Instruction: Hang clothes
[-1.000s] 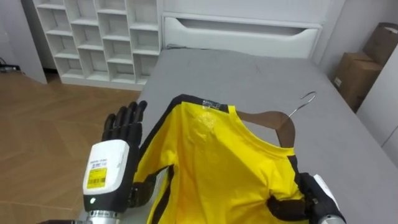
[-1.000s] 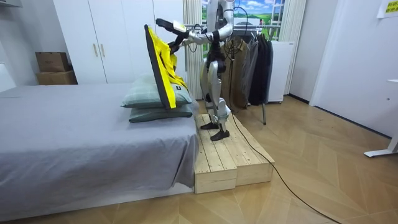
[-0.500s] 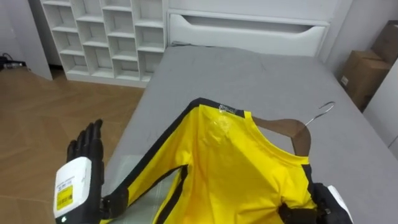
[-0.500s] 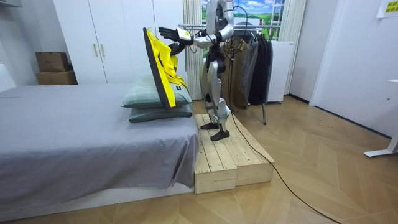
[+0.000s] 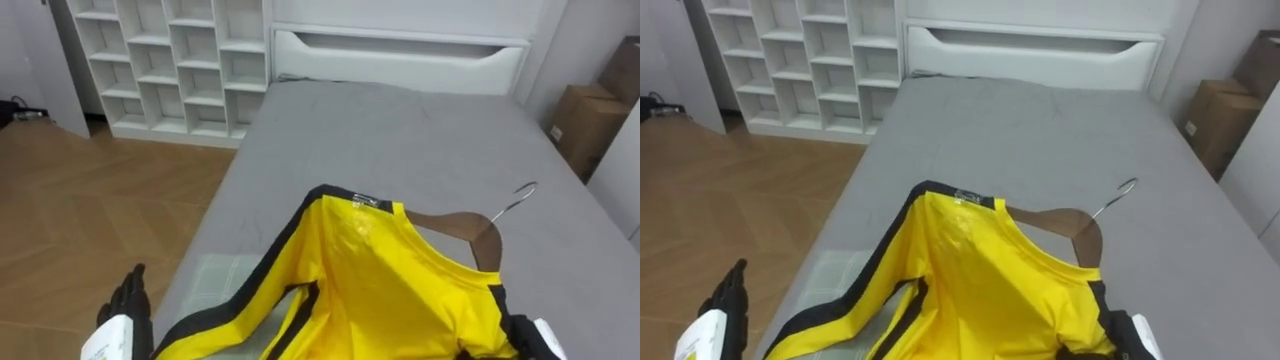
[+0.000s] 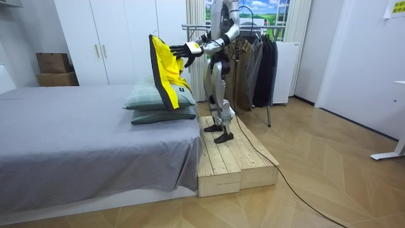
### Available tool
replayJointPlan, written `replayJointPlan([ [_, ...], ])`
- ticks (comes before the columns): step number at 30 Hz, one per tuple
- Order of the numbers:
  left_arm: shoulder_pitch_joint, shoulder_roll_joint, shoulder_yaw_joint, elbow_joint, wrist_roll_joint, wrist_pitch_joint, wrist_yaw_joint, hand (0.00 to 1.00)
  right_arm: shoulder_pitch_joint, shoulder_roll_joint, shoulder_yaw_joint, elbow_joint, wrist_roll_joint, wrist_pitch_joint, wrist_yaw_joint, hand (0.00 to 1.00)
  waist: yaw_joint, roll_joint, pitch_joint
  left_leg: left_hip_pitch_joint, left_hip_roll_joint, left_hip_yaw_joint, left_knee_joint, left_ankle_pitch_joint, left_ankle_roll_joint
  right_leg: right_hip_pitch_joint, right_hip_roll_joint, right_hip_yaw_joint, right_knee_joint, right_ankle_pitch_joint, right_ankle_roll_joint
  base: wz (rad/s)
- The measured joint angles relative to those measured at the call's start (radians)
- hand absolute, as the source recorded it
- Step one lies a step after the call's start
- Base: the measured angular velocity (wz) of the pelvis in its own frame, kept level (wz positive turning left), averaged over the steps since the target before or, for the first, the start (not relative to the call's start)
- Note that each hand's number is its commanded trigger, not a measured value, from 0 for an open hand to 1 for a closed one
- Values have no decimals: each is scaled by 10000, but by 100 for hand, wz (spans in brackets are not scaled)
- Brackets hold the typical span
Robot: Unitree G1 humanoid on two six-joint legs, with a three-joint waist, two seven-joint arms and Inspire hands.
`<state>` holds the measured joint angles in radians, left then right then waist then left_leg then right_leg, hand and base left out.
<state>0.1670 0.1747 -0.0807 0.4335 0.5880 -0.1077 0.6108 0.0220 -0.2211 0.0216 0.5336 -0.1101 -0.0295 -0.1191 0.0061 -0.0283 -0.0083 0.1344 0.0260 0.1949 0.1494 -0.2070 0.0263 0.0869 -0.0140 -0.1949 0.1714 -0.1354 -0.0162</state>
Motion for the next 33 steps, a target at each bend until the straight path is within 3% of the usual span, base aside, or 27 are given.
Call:
replayJointPlan([
  [4,283,-17,-3,217,-68,87,-171,0,28,105,8,4,-357,15,-39,100,12,-49,34,-34,-1,2,-23,0,0,-5,3,1,-6,-1,1,0],
  [8,489,-41,-1,392,-61,204,-339,0,35,398,10,5,-887,15,-104,100,16,-235,137,-123,-10,-35,-21,-1,1,-58,5,-5,-37,-5,4,2],
  [23,598,-72,-21,601,-59,193,-327,0,19,684,328,-150,-1678,-22,-1024,100,189,-219,121,-258,-17,-60,-51,-1,1,-180,12,1,-30,-15,20,0],
  [33,631,-234,-6,794,-65,184,-290,0,18,683,346,-384,-1199,-153,-1096,100,279,-135,133,-83,5,-76,-19,-2,-1,-22,6,-29,-30,-15,19,1],
])
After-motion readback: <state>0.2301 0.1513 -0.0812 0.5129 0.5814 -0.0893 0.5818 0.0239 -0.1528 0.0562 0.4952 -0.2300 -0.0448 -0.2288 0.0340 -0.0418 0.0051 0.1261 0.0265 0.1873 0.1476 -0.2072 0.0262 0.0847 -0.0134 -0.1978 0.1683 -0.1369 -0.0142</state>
